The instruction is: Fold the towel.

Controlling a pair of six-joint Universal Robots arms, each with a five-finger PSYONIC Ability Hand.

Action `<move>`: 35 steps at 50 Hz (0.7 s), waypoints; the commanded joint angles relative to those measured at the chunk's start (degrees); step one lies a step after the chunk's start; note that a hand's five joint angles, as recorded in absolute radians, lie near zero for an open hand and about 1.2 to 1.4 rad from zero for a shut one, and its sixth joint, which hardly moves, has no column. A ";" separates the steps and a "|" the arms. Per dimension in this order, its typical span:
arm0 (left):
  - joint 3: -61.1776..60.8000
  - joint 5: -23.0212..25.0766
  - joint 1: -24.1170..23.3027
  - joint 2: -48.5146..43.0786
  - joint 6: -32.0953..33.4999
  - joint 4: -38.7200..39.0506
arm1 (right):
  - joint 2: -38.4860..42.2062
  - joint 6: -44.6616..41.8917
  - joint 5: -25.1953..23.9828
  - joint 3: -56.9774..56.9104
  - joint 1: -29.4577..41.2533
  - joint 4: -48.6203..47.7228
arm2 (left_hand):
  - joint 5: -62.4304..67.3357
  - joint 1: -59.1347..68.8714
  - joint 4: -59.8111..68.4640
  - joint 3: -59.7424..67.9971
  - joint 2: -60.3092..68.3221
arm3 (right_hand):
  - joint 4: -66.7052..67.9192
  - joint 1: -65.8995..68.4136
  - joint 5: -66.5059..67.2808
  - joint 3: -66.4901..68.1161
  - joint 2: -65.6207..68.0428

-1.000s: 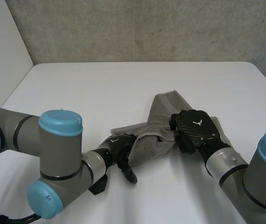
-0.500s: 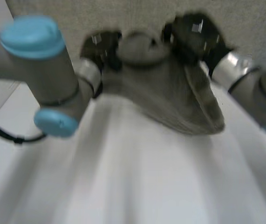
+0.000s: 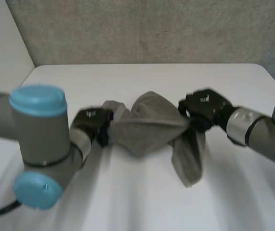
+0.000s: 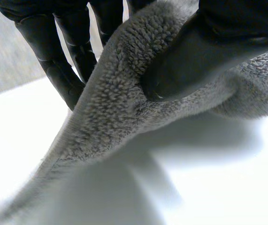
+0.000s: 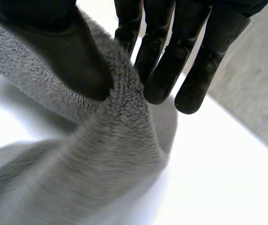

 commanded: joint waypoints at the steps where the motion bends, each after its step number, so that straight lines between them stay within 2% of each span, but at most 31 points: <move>1: -7.50 0.48 0.13 0.60 -0.01 5.66 | 0.50 5.27 2.21 5.41 -0.54 -4.23 | -16.42 -2.30 -6.74 -8.44 -3.82 | -9.13 -9.17 -9.16 -9.21 -9.14; 5: -8.64 0.48 0.57 1.12 -0.01 6.28 | 0.68 9.33 4.67 8.14 -0.63 -7.66 | -16.42 -2.30 -6.74 -8.44 -3.82 | -25.44 -25.49 -25.48 -25.53 -25.45; 8: -8.82 0.48 0.66 1.56 -0.01 6.28 | 0.68 9.51 6.52 9.81 -0.80 -8.89 | -16.42 -2.30 -6.74 -8.44 -3.82 | -32.84 -32.88 -32.87 -32.93 -32.85; 17: -9.17 0.39 0.66 2.18 -0.01 6.28 | 0.68 9.60 10.39 12.54 -0.71 -9.25 | -16.42 -2.30 -6.74 -8.44 -3.82 | -42.64 -42.68 -42.67 -42.72 -42.65; 21: -9.00 0.48 0.75 2.18 -0.01 6.28 | 0.76 9.60 10.66 13.86 -0.89 -9.78 | -16.42 -2.30 -6.74 -8.44 -3.82 | -55.05 -55.09 -55.08 -55.13 -55.06; 28: -7.94 0.56 1.18 2.09 -0.01 6.28 | 0.41 9.51 10.66 16.76 -1.59 -11.36 | -16.42 -2.30 -6.74 -8.44 -3.82 | -57.94 -57.99 -57.98 -58.03 -57.95; 35: -7.77 0.56 1.45 2.00 -0.01 6.36 | -0.73 9.69 10.74 19.84 -2.74 -17.34 | -16.42 -2.30 -6.74 -8.44 -3.82 | -54.58 -54.63 -54.61 -54.67 -54.59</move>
